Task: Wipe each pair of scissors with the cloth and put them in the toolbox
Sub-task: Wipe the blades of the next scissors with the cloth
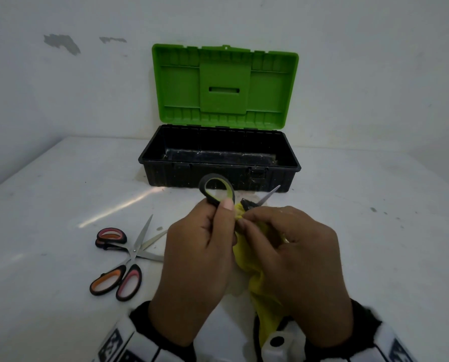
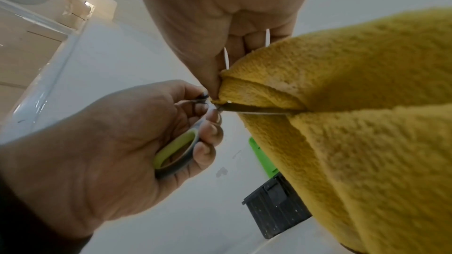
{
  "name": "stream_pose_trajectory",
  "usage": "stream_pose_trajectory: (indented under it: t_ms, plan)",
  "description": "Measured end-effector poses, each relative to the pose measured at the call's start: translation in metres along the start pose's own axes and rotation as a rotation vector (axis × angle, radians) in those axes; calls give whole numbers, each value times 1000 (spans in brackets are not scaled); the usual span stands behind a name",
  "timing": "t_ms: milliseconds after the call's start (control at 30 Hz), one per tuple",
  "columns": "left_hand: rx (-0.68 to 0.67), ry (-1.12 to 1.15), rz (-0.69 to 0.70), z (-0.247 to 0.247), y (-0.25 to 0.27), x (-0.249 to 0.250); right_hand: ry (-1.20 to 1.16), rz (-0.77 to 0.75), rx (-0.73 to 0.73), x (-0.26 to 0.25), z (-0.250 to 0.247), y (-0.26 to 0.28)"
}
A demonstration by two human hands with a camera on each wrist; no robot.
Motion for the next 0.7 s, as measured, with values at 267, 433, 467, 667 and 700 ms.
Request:
stream_pose_trajectory:
  t_ms: [267, 433, 467, 667, 700]
  plan:
    - [29, -39, -12, -6, 1, -2, 142, -182, -117, -13, 15, 2]
    - [21, 65, -24, -6, 5, -3, 71, -53, -46, -6, -5, -3]
    - [15, 84, -24, -5, 5, -3, 30, -33, -10, -3, -10, -3]
    - [16, 45, 1, -4, 3, -1, 5, -76, -102, -12, 12, 0]
    - [20, 50, -4, -5, 3, -2, 23, -80, -105, -12, 15, 1]
Point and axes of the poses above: each hand's wrist, its own y-axis away from the middle knuckle, its own z-axis out of the palm, x = y × z, the point moved 7 cm from there along -y, towards the middle knuckle, and after that the axes turned 13 degrees about -x, right-handed, at the moved point
